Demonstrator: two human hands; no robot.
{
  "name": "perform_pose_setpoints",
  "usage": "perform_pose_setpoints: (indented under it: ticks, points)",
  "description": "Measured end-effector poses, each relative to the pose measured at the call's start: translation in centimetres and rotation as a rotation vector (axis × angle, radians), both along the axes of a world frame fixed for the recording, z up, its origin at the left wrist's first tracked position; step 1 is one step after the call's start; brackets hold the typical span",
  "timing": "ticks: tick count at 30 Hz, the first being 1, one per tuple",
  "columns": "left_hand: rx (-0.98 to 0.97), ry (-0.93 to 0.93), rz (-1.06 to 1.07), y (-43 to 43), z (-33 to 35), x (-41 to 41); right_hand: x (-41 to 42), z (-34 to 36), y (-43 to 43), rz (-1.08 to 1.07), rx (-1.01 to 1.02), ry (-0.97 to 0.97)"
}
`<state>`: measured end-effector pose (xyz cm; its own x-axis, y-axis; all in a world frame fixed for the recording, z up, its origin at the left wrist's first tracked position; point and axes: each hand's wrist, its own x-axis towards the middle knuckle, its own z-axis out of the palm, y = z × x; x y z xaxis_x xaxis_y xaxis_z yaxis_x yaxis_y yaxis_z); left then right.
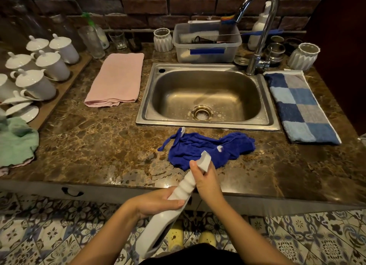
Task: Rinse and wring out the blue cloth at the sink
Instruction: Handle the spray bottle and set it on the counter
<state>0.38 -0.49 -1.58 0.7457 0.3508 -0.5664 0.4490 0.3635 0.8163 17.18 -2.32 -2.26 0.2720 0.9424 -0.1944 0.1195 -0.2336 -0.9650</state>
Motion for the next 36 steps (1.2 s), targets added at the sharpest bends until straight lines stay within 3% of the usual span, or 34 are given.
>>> perform_pose_setpoints:
  ticks: [9, 15, 20, 23, 29, 36]
  points:
    - [-0.065, -0.029, 0.063, -0.3, 0.6, -1.1, -1.7, 0.5, 0.2, 0.005, -0.059, 0.062]
    - [-0.131, 0.010, -0.007, 0.3, 1.0, -0.9, -1.7, 0.0, 0.1, -0.025, -0.061, 0.035]
    - [-0.027, -0.033, 0.038, 1.5, 2.3, -1.7, 0.0, 1.6, 1.1, 0.203, -0.090, -0.012]
    - [0.024, -0.027, 0.190, 3.3, 3.5, -3.1, 2.5, 2.5, 1.9, 0.296, -0.039, -0.196]
    - [0.208, -0.044, 0.550, 7.2, 5.7, -4.1, 9.6, 0.8, 5.9, 0.202, -0.037, -0.751]
    - [0.443, -0.035, 0.673, 11.0, 5.9, -4.2, 12.2, 0.1, 8.1, 0.320, -0.086, -0.977]
